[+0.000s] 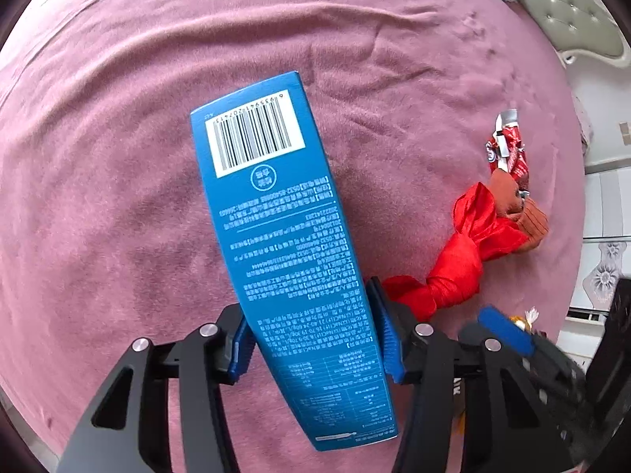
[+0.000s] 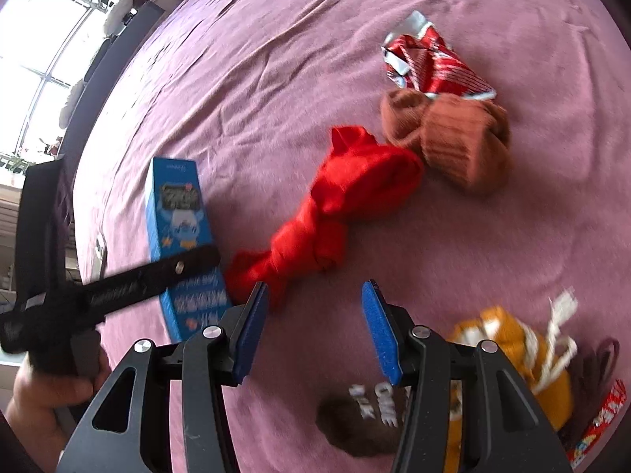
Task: Collect trash
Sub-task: 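Grasp the blue box with left tool while right tool grasps the red cloth, then carry blue box and red cloth to the yellow bin and open both tools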
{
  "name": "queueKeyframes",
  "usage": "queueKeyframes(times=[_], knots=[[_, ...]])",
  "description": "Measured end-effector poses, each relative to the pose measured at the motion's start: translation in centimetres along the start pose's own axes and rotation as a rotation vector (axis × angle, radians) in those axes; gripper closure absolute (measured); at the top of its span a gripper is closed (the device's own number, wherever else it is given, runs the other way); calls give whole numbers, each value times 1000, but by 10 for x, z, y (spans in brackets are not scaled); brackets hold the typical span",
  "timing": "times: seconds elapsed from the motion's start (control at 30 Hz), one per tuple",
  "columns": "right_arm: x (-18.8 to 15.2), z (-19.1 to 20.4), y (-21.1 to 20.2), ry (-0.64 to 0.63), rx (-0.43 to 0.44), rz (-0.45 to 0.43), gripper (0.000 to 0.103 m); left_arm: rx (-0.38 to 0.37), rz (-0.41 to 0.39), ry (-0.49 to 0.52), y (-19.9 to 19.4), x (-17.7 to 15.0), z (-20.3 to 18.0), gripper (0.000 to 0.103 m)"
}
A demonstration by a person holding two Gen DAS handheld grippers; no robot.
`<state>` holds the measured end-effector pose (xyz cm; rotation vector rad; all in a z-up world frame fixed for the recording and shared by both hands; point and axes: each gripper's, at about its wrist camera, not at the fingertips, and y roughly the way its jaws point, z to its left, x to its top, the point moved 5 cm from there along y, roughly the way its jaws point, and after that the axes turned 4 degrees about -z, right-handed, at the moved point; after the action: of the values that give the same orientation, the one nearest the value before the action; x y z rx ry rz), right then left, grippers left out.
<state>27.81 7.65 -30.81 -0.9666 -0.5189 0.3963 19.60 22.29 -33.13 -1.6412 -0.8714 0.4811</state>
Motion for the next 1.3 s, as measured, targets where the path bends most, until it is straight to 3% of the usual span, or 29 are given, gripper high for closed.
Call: queueKeyframes(times=[0.1, 0.27, 0.37, 0.53, 0.77, 0.93, 1.3], knots=[[10, 5, 8, 7, 16, 3, 54, -18, -1, 3, -6, -2, 6, 51], [16, 0, 33, 36, -34, 64, 54, -40, 5, -2, -12, -10, 13, 51], [16, 0, 35, 41, -36, 53, 65, -38, 12, -3, -14, -18, 16, 51], [7, 9, 21, 0, -45, 28, 68, -72, 26, -17, -21, -34, 15, 51], [-28, 8, -21, -46, -40, 6, 69, -69, 35, 27, -35, -63, 3, 51], [-68, -1, -58, -46, -53, -2, 68, -62, 50, 111, -53, -93, -14, 51], [-166, -27, -135, 36, -67, -27, 68, -84, 94, 314, -86, -186, -72, 51]])
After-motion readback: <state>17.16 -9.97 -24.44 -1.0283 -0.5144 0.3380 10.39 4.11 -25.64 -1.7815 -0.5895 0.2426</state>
